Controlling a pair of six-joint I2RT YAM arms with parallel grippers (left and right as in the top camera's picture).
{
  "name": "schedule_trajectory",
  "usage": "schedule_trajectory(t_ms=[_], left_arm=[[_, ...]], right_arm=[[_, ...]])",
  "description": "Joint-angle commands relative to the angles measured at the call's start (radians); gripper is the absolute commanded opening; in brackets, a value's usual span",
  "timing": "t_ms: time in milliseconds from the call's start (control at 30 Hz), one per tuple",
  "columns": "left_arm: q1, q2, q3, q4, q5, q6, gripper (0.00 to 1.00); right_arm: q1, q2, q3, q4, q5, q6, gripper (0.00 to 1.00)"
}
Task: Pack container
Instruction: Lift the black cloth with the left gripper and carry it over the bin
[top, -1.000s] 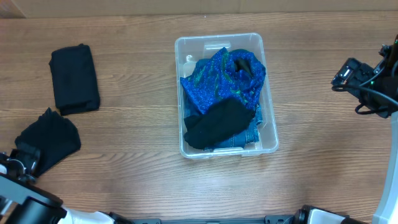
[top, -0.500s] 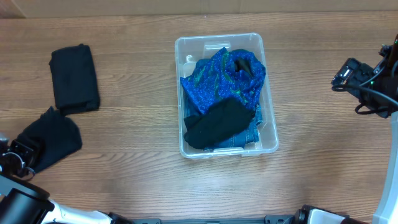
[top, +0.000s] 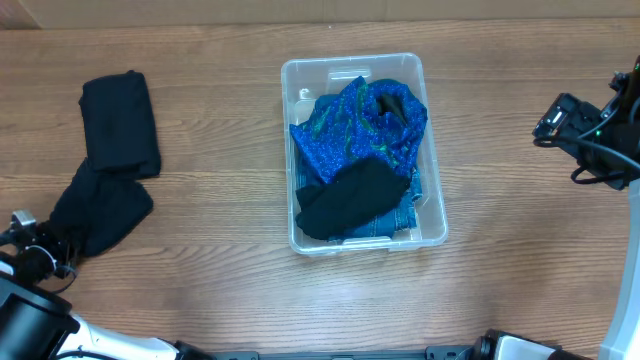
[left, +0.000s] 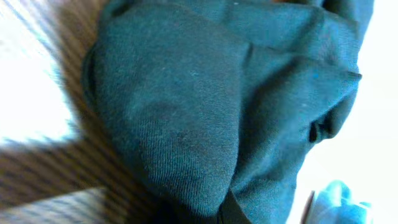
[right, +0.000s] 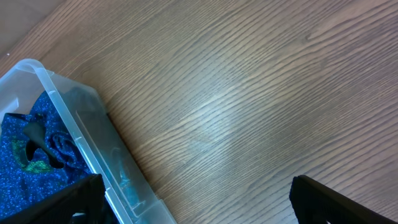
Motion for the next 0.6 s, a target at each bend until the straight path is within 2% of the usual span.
schedule_trajectory(t_ms=[0, 67, 133, 333, 567], left_arm=[[-0.057, -0.097, -0.002, -0.004, 0.114, -0.066, 0.04], [-0.095, -0.161, -0.002, -0.004, 0.114, -0.111, 0.04], [-0.175, -0.274, -0.002, -0.005, 0.119, -0.217, 0.04], [-0.387, -0.509, 0.016, 0.011, 0.127, -0.329, 0.04], [-0.739, -0.638, 0.147, 0.175, 0.041, -0.49, 0.04]], right_arm=[[0.004, 0.0, 0.002, 0.007, 0.005, -0.003, 1.0], [0.004, 0.0, 0.002, 0.007, 0.005, -0.003, 1.0], [0.004, 0.0, 0.002, 0.007, 0.005, -0.003, 1.0], [0.004, 0.0, 0.002, 0.007, 0.005, -0.003, 1.0], [0.004, 0.0, 0.002, 0.007, 0.005, -0.003, 1.0]])
